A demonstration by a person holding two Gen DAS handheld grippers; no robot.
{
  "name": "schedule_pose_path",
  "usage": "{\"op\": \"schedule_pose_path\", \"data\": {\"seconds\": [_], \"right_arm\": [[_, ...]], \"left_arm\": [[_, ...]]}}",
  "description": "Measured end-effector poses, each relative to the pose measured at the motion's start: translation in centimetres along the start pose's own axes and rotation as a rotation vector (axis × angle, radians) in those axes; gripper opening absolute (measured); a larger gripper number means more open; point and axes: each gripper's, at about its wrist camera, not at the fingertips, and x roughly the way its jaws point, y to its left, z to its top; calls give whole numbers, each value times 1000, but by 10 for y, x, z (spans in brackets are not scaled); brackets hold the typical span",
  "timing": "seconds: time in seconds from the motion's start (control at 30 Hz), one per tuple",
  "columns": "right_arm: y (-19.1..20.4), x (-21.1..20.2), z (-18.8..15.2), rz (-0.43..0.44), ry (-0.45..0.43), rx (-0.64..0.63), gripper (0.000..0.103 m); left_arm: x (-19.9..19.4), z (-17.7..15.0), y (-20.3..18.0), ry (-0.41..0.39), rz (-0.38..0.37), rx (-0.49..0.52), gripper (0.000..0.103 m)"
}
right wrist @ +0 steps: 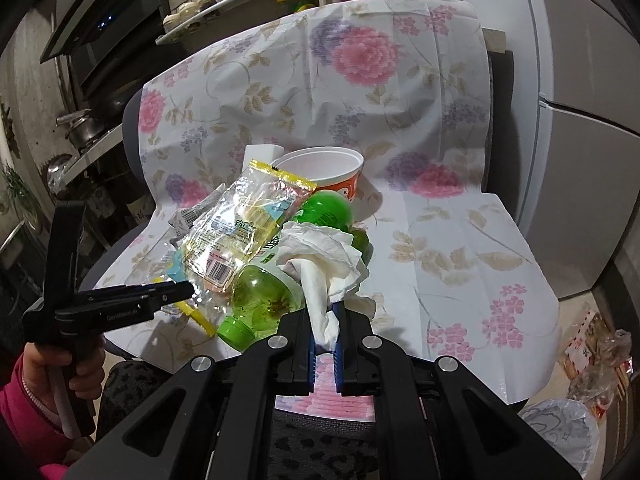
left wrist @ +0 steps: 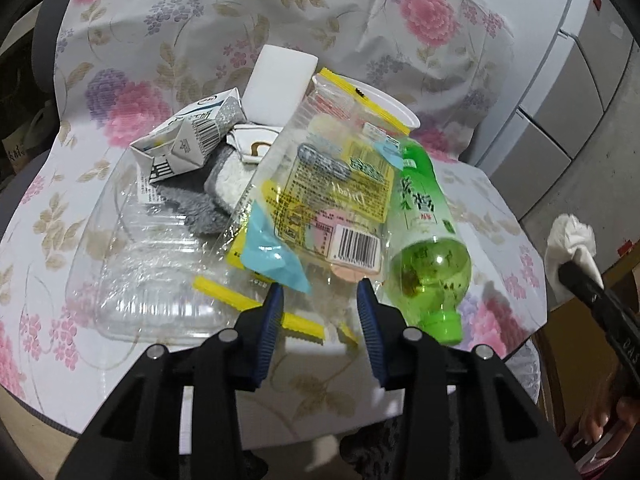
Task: Collect trash
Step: 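Grasp the yellow snack wrapper with the left gripper while the right holds the tissue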
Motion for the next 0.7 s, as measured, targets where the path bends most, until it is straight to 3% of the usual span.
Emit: {"op": "schedule_pose_path", "data": {"seconds": [0.3, 0.53, 0.7], "right_arm": [[-1, 4, 0, 3, 8, 0, 7], [3, 6, -2, 13, 22, -10, 7], [5, 7, -1, 23, 23, -13, 7]], "left_arm": [[-3, 16, 5, -85, -21, -41, 20], [8, 25, 10, -80, -30, -79, 20], [12, 23, 11, -109, -22, -79, 26]]}}
